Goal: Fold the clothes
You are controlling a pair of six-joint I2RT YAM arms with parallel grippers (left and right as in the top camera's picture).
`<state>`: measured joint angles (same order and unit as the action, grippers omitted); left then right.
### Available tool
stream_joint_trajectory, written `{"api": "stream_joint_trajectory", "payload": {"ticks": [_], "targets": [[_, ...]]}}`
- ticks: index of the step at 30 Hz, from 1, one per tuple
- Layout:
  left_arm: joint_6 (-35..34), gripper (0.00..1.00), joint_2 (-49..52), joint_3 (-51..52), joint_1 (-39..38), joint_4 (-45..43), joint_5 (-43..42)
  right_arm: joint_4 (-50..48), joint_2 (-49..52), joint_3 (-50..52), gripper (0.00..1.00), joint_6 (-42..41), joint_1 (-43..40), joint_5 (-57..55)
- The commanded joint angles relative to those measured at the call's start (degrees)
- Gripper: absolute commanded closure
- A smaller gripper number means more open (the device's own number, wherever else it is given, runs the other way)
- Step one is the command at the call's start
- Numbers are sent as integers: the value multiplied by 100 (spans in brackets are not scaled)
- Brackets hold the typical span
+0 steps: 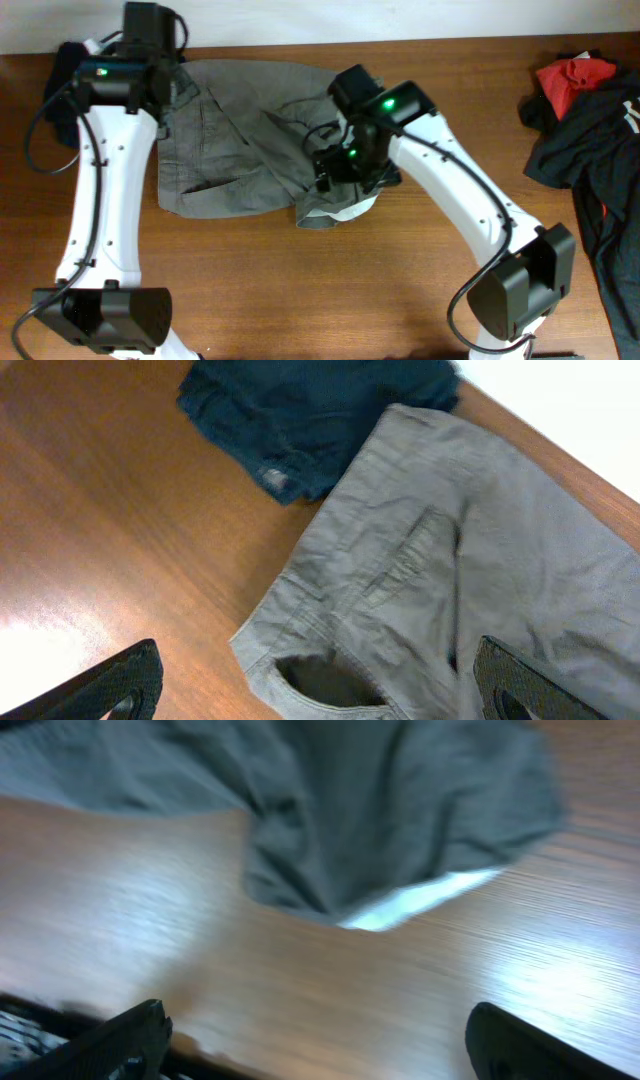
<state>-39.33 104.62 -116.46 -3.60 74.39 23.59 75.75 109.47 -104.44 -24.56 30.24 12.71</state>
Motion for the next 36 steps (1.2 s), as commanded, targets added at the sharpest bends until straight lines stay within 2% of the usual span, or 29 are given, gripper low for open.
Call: {"api": "stream_joint_trajectory", "payload": {"ticks": [1, 5, 9, 14, 19, 24, 29, 33, 35, 36], "targets": [[-142, 1, 20, -11, 308, 81, -389, -330, 57, 361, 3, -1051, 57, 273], [-142, 1, 20, -11, 507, 151, -527, -1021, 57, 909, 2, -1270, 55, 789], [-140, 1, 20, -11, 514, 157, -557, -1558, 57, 1394, 3, -1685, 55, 831], [-140, 1, 20, -11, 514, 160, -590, -1840, 59, 1764, 3, -2144, 57, 876], [-138, 1, 20, -11, 511, 160, -649, -2284, 63, 1987, 4, -2358, 57, 1019], [-138, 1, 20, -11, 511, 160, -695, -2745, 98, 1991, 9, -2406, 55, 1110], [-138, 1, 20, -9, 511, 203, -695, -2813, 251, 1991, 12, -2546, 55, 1115], [-138, 1, 20, -11, 511, 223, -695, -2942, 431, 1991, 25, -2524, 55, 1084], [-138, 1, 20, -9, 511, 223, -693, -3051, 459, 1991, 36, -2524, 48, 973], [-138, 1, 20, -11, 511, 223, -693, -3123, 459, 1991, 49, -2524, 44, 852]]}}
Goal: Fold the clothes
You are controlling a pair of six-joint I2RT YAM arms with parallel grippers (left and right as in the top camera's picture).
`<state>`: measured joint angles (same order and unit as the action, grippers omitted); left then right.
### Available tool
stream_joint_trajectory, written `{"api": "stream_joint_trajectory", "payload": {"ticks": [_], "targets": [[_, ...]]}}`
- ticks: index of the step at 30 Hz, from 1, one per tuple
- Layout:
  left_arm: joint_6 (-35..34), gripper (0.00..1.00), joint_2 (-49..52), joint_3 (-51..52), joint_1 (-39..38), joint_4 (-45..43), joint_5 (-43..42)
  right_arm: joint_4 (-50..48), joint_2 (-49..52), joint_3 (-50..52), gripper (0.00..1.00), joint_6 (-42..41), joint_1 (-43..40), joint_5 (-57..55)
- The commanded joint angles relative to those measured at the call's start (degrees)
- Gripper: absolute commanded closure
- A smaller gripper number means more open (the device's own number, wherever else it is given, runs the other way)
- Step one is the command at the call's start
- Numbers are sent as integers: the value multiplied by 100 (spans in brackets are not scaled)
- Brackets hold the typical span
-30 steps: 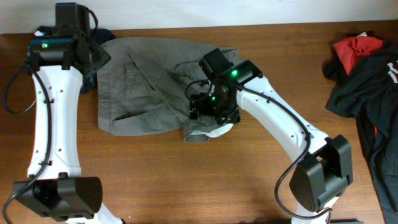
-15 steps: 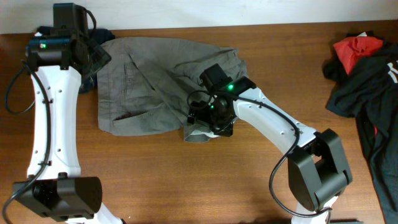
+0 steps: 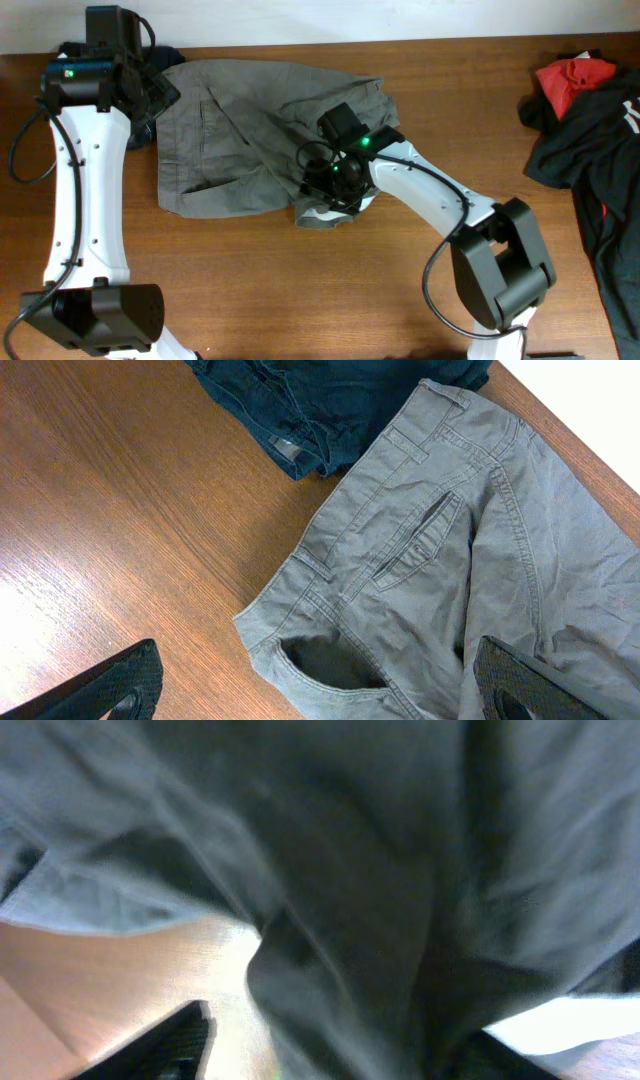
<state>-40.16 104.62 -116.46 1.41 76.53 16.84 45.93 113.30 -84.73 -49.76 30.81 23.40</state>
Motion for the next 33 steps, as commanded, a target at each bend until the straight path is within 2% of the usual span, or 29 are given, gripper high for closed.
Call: {"api": "stream_joint_trajectory", "payload": {"ticks": [1, 4, 5, 10, 13, 17, 24, 26, 28, 32, 33], "targets": [[-55, 1, 20, -11, 11, 9, -17, -170, 76, 17, 55, -7, -20, -275], [-55, 1, 20, -11, 11, 11, -17, -365, 76, 17, 91, -4, -125, -511], [-55, 1, 20, -9, 11, 11, -17, -404, 76, 7, 96, -4, -197, -570], [-55, 1, 20, -9, 11, 11, -20, -479, 74, -444, 96, 326, -835, -601], [-55, 1, 20, -9, 11, 9, -20, -605, 76, -922, 96, 852, -1213, -597], [-55, 1, 20, -9, 9, 9, -24, -1482, 76, -1467, 95, 1460, -1685, -586], [-11, 1, 26, 2, 9, 7, -275, -3088, 387, -1464, 82, 1803, -1812, -957], [-7, 1, 26, 7, 9, 11, -275, -3292, 597, -1464, 65, 1803, -1808, -1217], [48, 1, 26, 7, -26, 44, -295, -3405, 848, -1464, 60, 1805, -1821, -1519], [378, 1, 26, 9, -212, 26, -402, -3338, 1062, -1464, 34, 2155, -1937, -1729], [404, 1, 26, 9, -297, 26, -398, -3279, 1062, -1464, 16, 2297, -1989, -1749]]}}
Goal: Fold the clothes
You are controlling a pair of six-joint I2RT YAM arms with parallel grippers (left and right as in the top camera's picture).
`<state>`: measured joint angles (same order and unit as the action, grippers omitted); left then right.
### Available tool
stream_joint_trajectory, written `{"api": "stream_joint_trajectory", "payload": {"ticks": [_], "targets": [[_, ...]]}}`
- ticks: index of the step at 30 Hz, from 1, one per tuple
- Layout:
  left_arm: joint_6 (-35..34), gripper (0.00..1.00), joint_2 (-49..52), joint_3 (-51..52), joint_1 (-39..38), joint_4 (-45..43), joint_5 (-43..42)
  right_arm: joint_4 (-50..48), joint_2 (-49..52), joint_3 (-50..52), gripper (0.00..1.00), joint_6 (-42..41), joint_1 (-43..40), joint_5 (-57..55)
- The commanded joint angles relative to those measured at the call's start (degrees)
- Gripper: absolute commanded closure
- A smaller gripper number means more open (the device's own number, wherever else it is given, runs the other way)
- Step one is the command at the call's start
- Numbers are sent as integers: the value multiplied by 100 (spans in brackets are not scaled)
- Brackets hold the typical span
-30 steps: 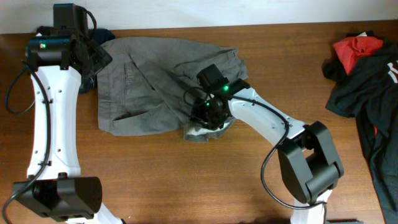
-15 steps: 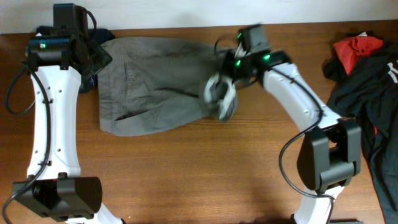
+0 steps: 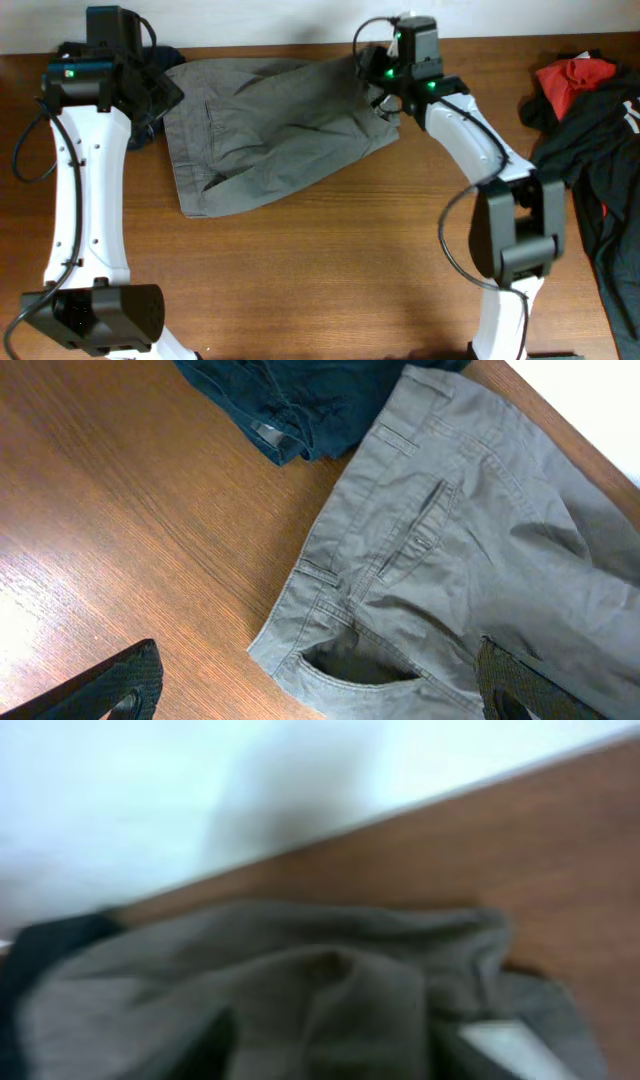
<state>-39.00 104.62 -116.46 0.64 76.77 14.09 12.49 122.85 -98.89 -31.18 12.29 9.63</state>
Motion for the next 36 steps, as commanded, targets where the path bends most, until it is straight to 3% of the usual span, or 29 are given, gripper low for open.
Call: {"api": "stream_joint_trajectory", "payload": {"ticks": [1, 4, 9, 14, 25, 30, 31, 32, 33, 34, 36], "targets": [[321, 1, 26, 9, -286, -2, -125, 116, 103, -57, 0, 570, -195, -411], [645, 1, 26, 13, -487, -35, -125, 520, 39, -223, 1, 800, -385, -431], [721, 1, 37, 46, -695, 240, -127, 2271, -35, -1029, 1, 944, -717, -190], [726, 1, 48, 863, -678, -133, -479, 3790, -35, -1589, 1, 2140, -669, 367], [1102, 2, 48, 3130, -686, -2033, -1178, 4474, -181, -1593, 1, 2205, -658, 393], [1172, 4, 50, 3624, -688, -2778, -1174, 4616, -754, -1593, 0, 2830, -647, 1198], [1172, 9, 61, 3650, -688, -2872, -1174, 4612, -866, -1593, 5, 2983, -592, 1357], [1172, 18, 68, 3657, -688, -2920, -1169, 4625, -870, -1593, 31, 3069, -557, 1399], [1172, 24, 70, 3659, -686, -2959, -1152, 4664, -870, -1593, 48, 3088, -507, 1390], [1172, 30, 85, 3661, -686, -3012, -1130, 4739, -835, -1576, 59, 3156, -439, 1373], [1172, 33, 118, 3661, -686, -3051, -1134, 4911, -774, -1565, 56, 3324, -323, 1331]]}}
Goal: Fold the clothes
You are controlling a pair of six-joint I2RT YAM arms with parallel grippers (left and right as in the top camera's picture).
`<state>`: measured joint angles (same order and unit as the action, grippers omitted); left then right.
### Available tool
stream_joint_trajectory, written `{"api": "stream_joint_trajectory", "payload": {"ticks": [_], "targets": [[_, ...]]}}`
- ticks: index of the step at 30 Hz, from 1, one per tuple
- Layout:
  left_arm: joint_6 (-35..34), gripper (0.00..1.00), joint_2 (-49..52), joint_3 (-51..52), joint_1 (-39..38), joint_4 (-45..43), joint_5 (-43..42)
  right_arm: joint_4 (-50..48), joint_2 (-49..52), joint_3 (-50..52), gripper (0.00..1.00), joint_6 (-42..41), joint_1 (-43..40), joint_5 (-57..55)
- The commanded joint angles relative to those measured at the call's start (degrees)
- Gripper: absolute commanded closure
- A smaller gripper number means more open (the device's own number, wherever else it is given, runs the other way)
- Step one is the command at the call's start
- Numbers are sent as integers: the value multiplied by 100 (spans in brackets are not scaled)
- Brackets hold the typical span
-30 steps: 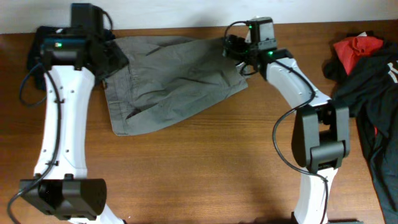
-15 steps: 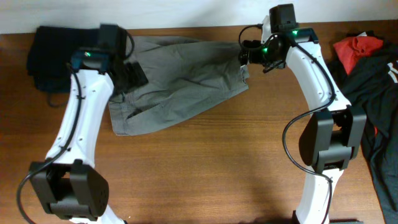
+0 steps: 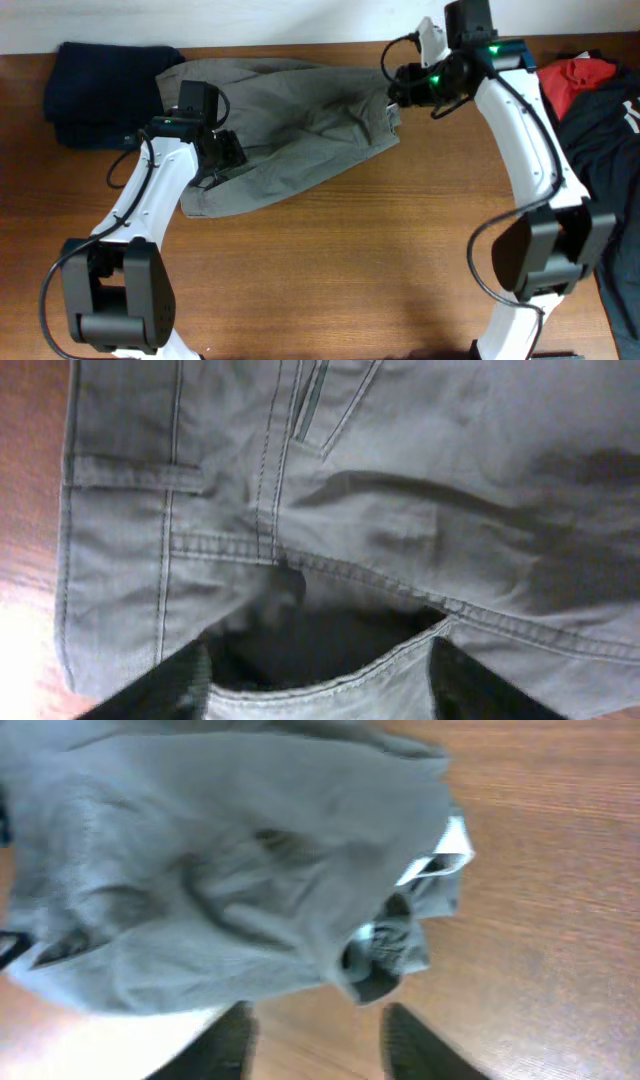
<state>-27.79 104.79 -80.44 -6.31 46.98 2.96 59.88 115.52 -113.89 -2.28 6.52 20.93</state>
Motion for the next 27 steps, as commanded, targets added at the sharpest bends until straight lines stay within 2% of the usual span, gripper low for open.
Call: {"api": "stream_joint_trajectory", "payload": {"ticks": [1, 3, 9, 14, 16, 18, 21, 22, 23, 27], "targets": [[50, 33, 122, 59, 7, -76, -22, 234, 4, -59, 48, 452, 306, 85], [50, 33, 205, 59, 7, -74, -22, 380, 125, -44, 42, 444, 417, -393], [52, 33, 538, 59, 7, -72, -245, 435, 758, -22, 40, 553, 516, -824], [173, 33, 577, 59, 7, -107, -345, -251, 1478, -22, 30, 549, 498, -1368], [284, 33, 577, 59, 7, -111, -343, -623, 1670, -22, 30, 546, 485, -1412], [330, 33, 579, 59, 7, -118, -341, -973, 1801, -22, 38, 501, 459, -1414], [330, 33, 579, 59, 7, -179, -343, -1530, 1895, -22, 65, 376, 382, -1425], [330, 33, 579, 59, 7, -192, -343, -1720, 1937, -22, 71, 256, 343, -1528], [330, 33, 579, 59, 7, -203, -343, -2006, 1954, -22, 82, 9, 273, -1851], [330, 33, 579, 59, 7, -201, -341, -2551, 1952, -74, 89, -271, 22, -2321]]}}
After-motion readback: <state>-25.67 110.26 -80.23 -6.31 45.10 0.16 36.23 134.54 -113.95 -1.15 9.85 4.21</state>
